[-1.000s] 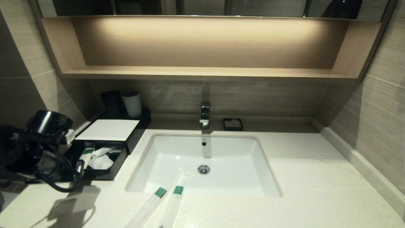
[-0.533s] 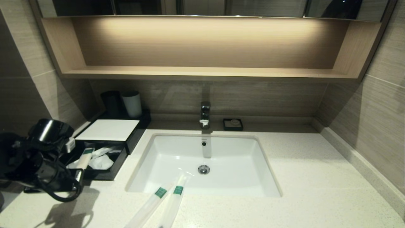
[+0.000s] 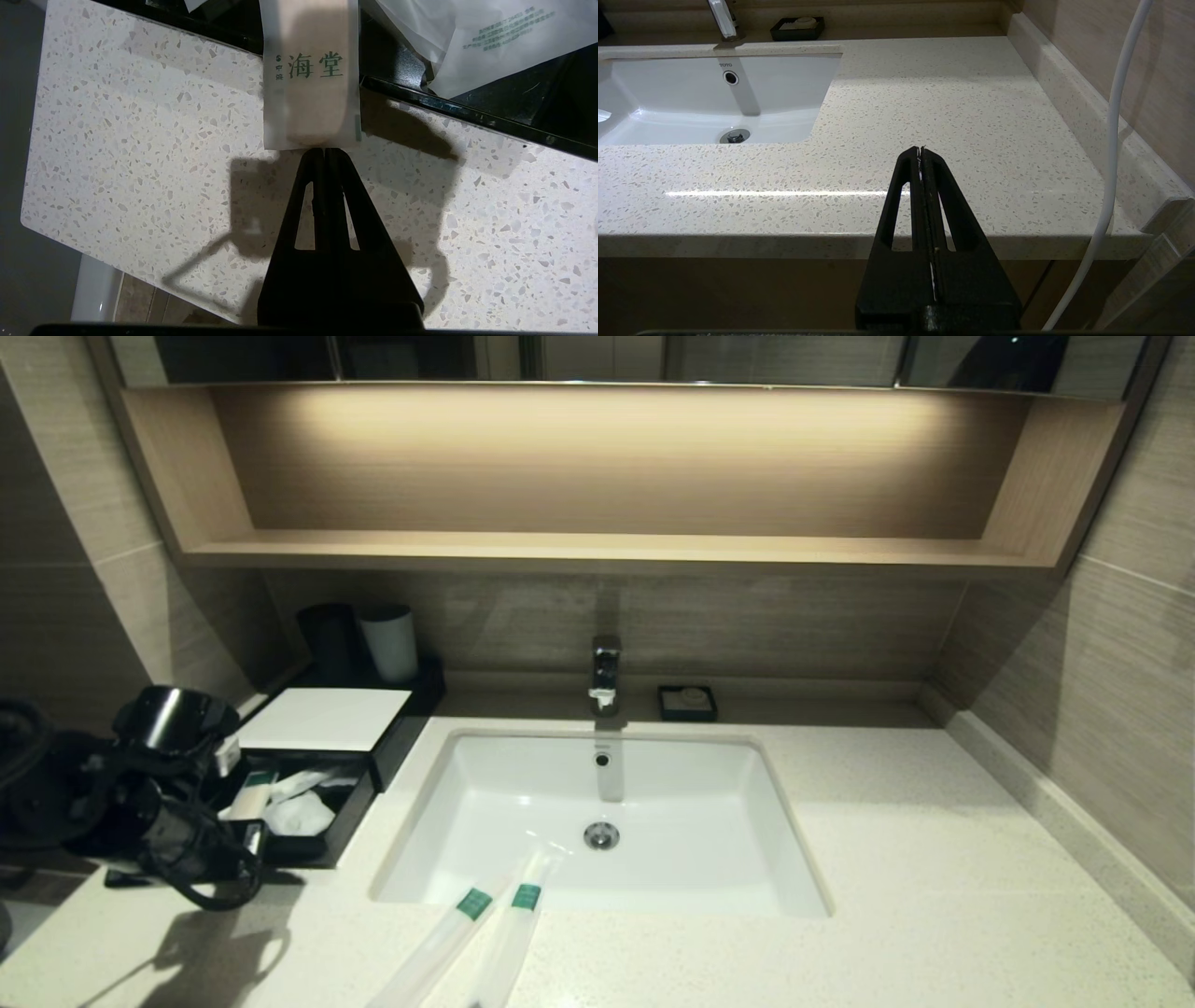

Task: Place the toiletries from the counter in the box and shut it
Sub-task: Place the bathroom toiletry into the drawer

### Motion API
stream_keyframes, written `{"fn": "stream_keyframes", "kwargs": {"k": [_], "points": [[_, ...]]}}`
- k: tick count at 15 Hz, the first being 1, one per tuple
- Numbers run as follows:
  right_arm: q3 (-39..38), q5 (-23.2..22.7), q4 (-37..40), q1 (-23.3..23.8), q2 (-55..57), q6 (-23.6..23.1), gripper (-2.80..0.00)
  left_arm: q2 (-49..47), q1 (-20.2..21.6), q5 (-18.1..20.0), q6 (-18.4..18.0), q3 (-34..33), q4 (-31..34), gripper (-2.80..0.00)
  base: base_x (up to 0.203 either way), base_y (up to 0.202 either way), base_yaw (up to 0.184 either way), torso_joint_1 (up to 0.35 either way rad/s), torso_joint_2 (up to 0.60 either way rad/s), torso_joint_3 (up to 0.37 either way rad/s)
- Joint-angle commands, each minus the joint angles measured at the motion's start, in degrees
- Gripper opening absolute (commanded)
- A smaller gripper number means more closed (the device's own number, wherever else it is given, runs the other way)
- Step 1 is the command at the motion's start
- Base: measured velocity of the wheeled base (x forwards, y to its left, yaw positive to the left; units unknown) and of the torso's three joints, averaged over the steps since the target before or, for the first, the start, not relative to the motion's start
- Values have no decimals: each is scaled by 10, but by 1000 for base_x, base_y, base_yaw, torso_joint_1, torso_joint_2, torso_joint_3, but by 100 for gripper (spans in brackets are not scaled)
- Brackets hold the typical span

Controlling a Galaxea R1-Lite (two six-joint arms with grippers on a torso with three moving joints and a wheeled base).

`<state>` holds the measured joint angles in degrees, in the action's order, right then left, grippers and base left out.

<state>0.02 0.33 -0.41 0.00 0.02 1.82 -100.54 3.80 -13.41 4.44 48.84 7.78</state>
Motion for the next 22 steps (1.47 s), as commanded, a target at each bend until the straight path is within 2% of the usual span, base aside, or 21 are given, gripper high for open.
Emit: {"fn": "stream_keyframes", "kwargs": {"k": [1, 5, 17, 22], "points": [[0, 0, 0, 0, 1, 0, -280, -21, 1, -2, 0, 6, -3, -280, 0, 0, 0, 0, 0, 0], [0, 0, 0, 0, 1, 0, -280, -26, 4, -3, 0, 32, -4, -280, 0, 0, 0, 0, 0, 0], [0, 0, 0, 0, 1, 0, -280, -43, 8, -5, -7, 34, -53, -280, 0, 0, 0, 0, 0, 0], [0, 0, 0, 0, 1, 0, -280, -54, 12, -6, -7, 58, -56, -280, 0, 0, 0, 0, 0, 0]]}}
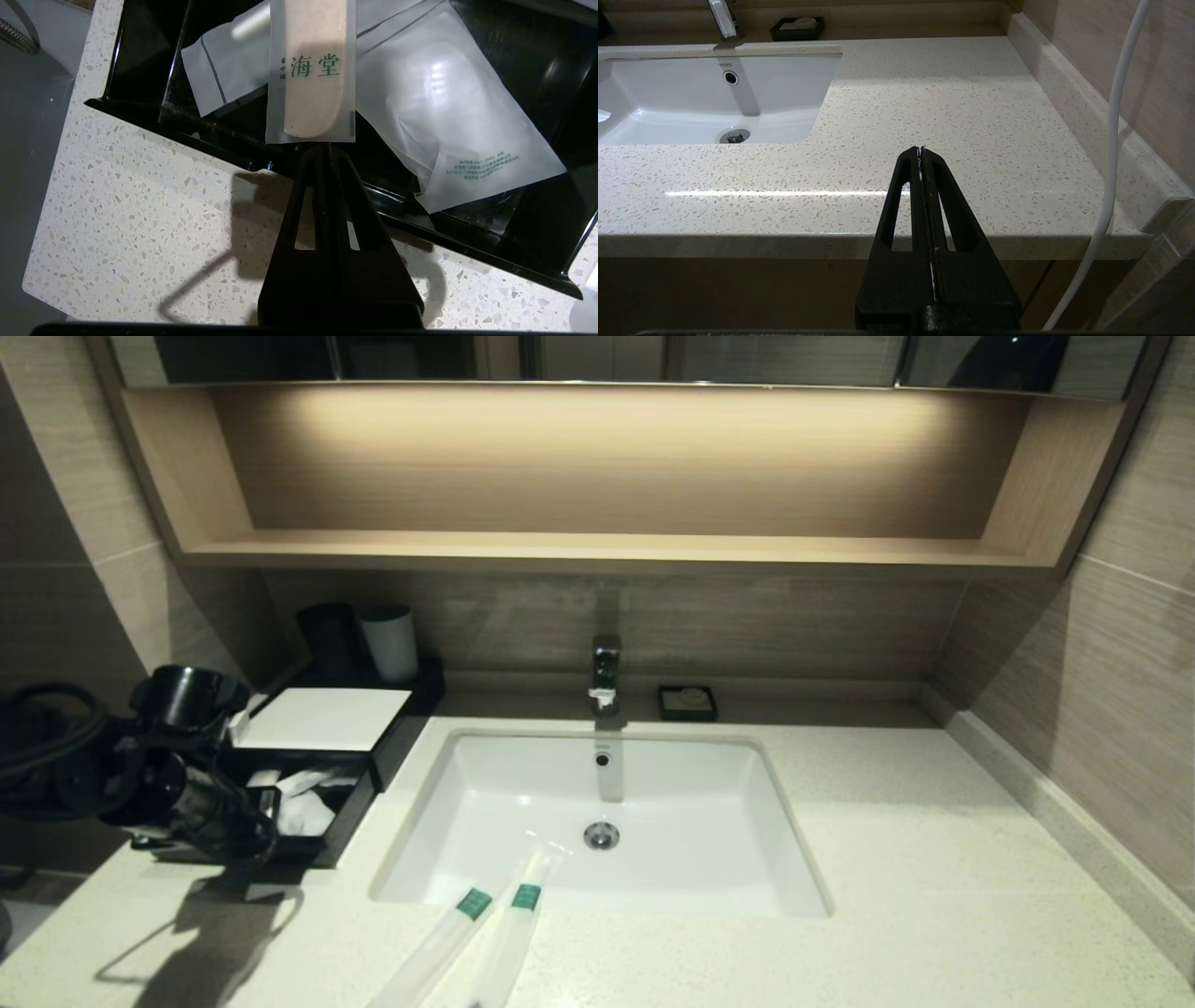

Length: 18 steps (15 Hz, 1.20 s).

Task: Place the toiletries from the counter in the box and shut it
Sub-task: Place the bathroom toiletry into the drawer

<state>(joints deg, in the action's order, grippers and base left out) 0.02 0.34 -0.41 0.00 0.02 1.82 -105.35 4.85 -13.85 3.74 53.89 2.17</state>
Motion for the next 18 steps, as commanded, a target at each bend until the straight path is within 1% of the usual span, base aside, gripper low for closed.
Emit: {"fn": "stream_keyframes", "kwargs": {"k": [1, 5, 8, 11, 13, 15, 18], "points": [[0, 0, 0, 0, 1, 0, -280, -7, 2, -1, 0, 13, 1, -280, 0, 0, 0, 0, 0, 0], [0, 0, 0, 0, 1, 0, -280, -17, 2, -1, -1, 28, 0, -280, 0, 0, 0, 0, 0, 0], [1, 0, 0, 0, 1, 0, -280, -4, 2, -1, 0, 38, 0, -280, 0, 0, 0, 0, 0, 0], [0, 0, 0, 0, 1, 0, -280, 50, 1, 0, 2, 35, 5, -280, 0, 0, 0, 0, 0, 0], [0, 0, 0, 0, 1, 0, -280, 100, -7, 1, 3, 24, 6, -280, 0, 0, 0, 0, 0, 0], [0, 0, 0, 0, 1, 0, -280, 145, -33, 5, 1, -1, 7, -280, 0, 0, 0, 0, 0, 0], [0, 0, 0, 0, 1, 0, -280, 186, -105, 21, 0, -50, 7, -280, 0, 0, 0, 0, 0, 0]]}}
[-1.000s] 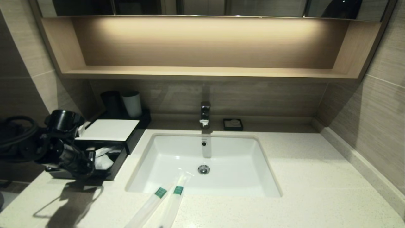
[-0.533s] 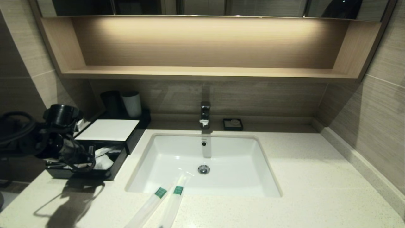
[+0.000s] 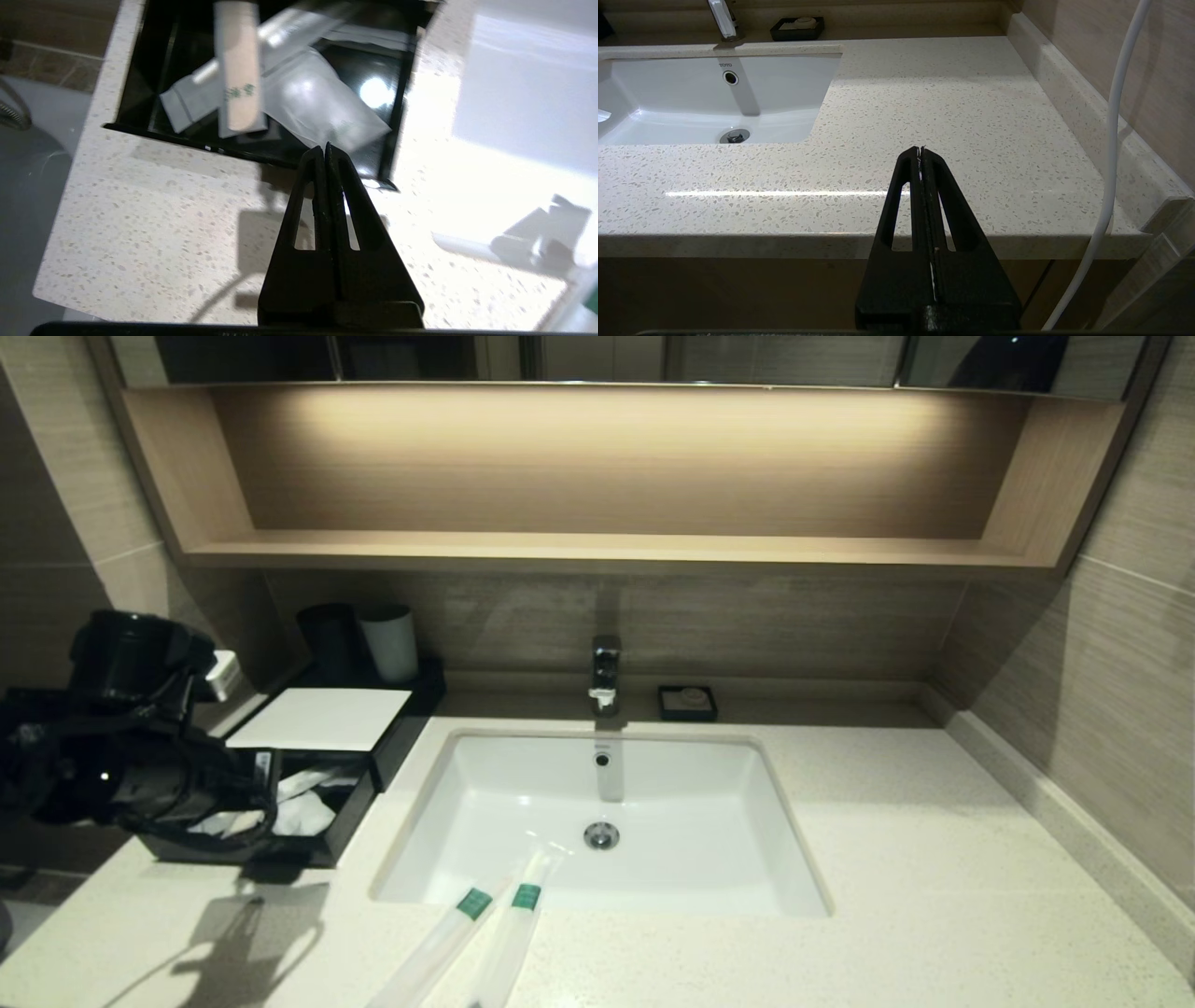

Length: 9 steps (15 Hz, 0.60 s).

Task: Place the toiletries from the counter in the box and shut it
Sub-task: Place the bathroom toiletry into the drawer, then pick up the bathroom toiletry

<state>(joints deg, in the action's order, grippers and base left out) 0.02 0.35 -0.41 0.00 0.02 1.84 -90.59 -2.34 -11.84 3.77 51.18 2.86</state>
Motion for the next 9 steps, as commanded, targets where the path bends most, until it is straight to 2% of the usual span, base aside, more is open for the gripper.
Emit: {"fn": "stream_keyframes", "kwargs": {"k": [1, 5, 6, 9], "points": [[0, 0, 0, 0, 1, 0, -280, 47, -58, 2, 0, -36, 0, -280, 0, 0, 0, 0, 0, 0], [0, 0, 0, 0, 1, 0, -280, 123, -145, 20, -1, -101, 0, -280, 0, 0, 0, 0, 0, 0], [0, 0, 0, 0, 1, 0, -280, 145, -152, 38, -1, -115, 2, -280, 0, 0, 0, 0, 0, 0], [0, 0, 0, 0, 1, 0, -280, 183, -157, 124, -2, -151, 52, -280, 0, 0, 0, 0, 0, 0]]}}
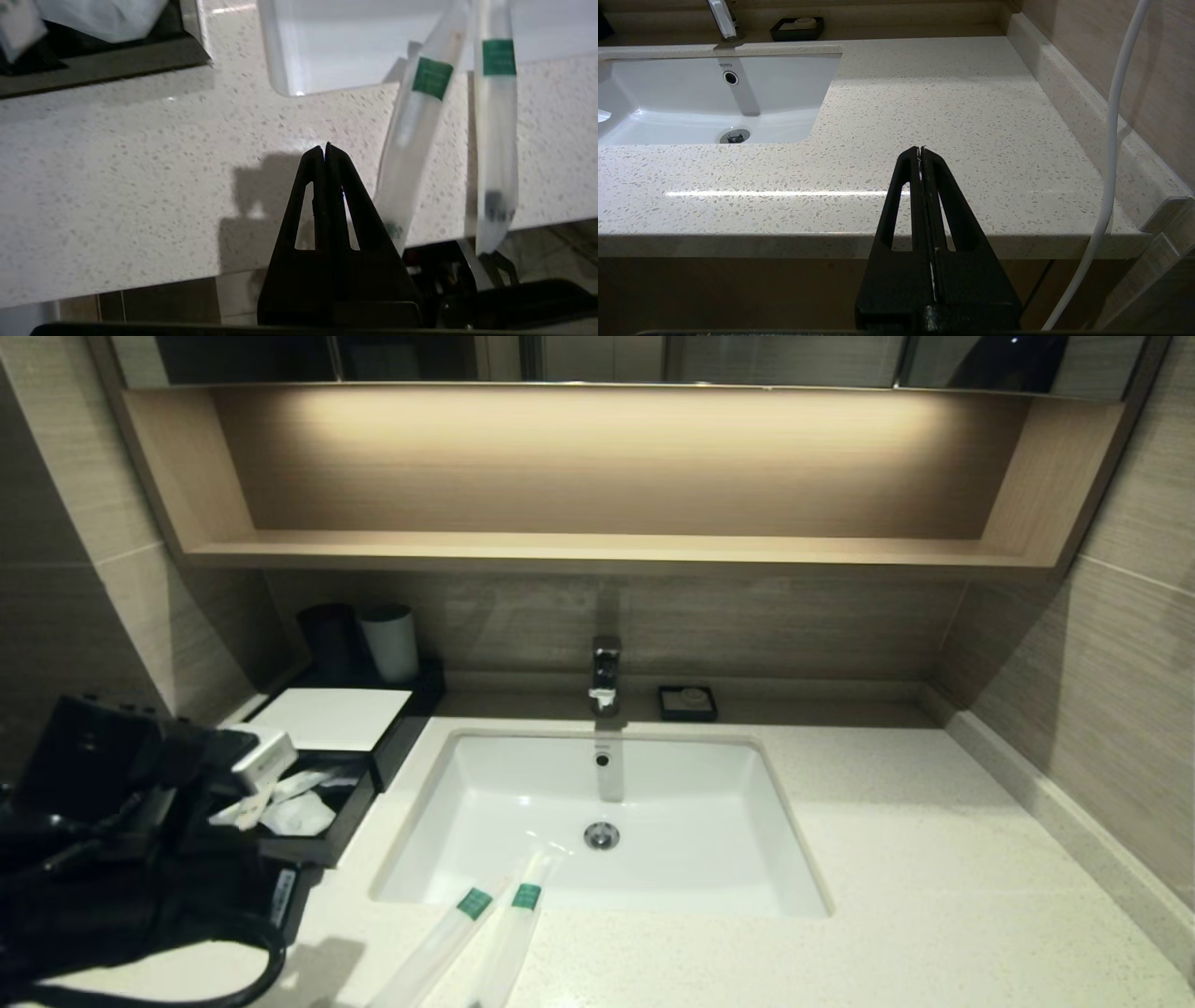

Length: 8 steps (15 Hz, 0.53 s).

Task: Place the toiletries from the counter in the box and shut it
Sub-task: Pick up the bathroom toiletry

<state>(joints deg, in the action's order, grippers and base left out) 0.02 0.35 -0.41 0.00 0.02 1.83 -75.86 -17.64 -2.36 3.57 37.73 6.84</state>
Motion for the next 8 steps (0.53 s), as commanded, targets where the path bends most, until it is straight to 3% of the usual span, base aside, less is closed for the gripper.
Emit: {"fn": "stream_keyframes", "kwargs": {"k": [1, 3, 8], "points": [[0, 0, 0, 0, 1, 0, -280, 46, -4, 58, 0, -26, 17, -280, 0, 0, 0, 0, 0, 0], [0, 0, 0, 0, 1, 0, -280, 67, -4, 97, 0, -50, 21, -280, 0, 0, 0, 0, 0, 0], [0, 0, 0, 0, 1, 0, -280, 85, -4, 152, -4, -88, 31, -280, 0, 0, 0, 0, 0, 0]]}}
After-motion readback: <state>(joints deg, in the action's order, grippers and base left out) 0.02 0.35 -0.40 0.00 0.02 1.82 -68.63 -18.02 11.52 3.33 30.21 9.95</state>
